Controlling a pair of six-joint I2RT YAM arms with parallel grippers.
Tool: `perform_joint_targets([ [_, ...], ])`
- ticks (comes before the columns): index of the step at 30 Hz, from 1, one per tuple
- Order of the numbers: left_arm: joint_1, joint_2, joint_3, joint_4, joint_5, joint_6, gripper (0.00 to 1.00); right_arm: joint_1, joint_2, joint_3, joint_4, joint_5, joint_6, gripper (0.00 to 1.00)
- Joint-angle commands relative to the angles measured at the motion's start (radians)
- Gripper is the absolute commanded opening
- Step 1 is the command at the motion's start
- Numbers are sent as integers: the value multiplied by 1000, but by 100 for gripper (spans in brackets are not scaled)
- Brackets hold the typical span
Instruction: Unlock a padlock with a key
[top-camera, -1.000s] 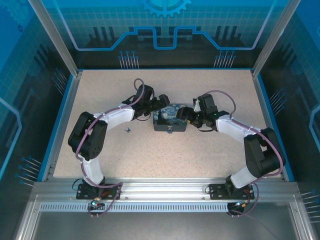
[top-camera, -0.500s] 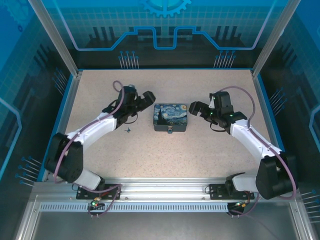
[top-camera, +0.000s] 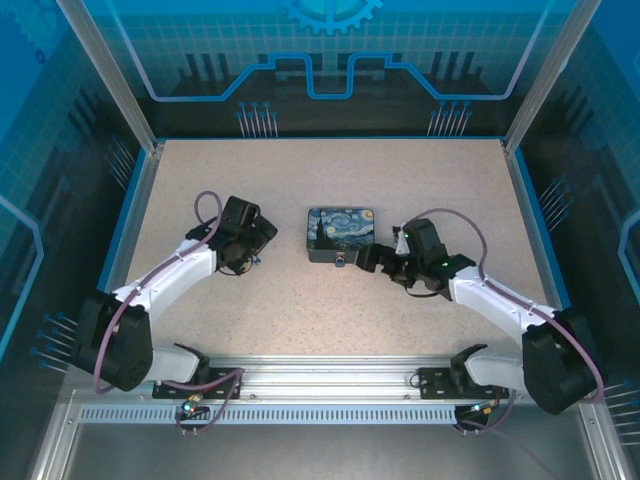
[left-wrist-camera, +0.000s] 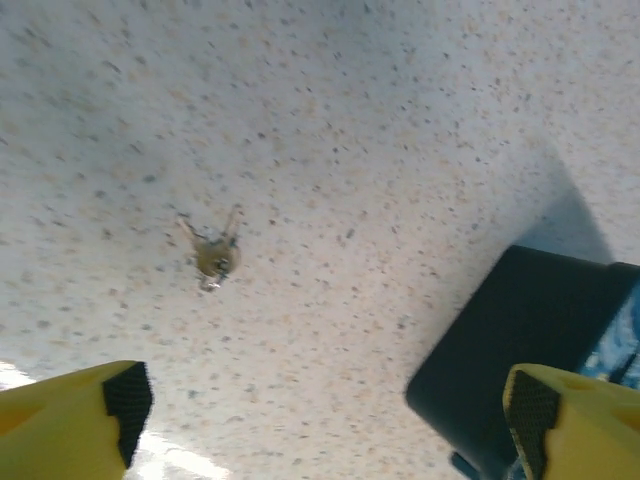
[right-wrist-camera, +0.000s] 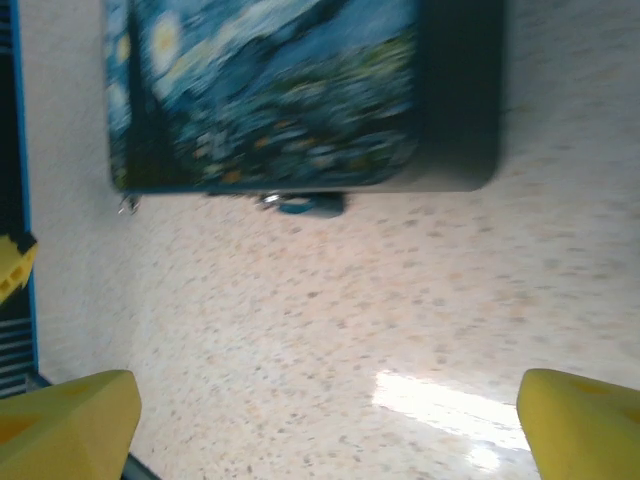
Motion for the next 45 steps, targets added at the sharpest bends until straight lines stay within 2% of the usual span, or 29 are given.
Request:
perform_joint_targets([
  [1, 6, 74, 126, -130, -72, 120, 85, 77, 26, 26, 95, -3, 30, 93],
  [4, 0, 205, 240, -191, -46, 297, 74, 128, 59, 47, 95, 20, 27, 89],
  [8, -7, 359, 359, -292, -42, 458, 72, 162, 90, 62, 100, 24, 23, 87],
  [13, -9, 428, 404, -345, -67, 552, 70, 174, 91, 62, 84, 39, 15, 87],
  [18, -9, 475, 435, -372, -56, 612, 62, 174, 90, 57, 74, 54, 16, 87],
  [22, -10, 515, 450, -391, -44, 642, 58, 173, 91, 53, 60, 75, 21, 88],
  [45, -10, 550, 347, -320, -4, 641, 56, 175, 101, 56, 36, 100, 33, 89],
])
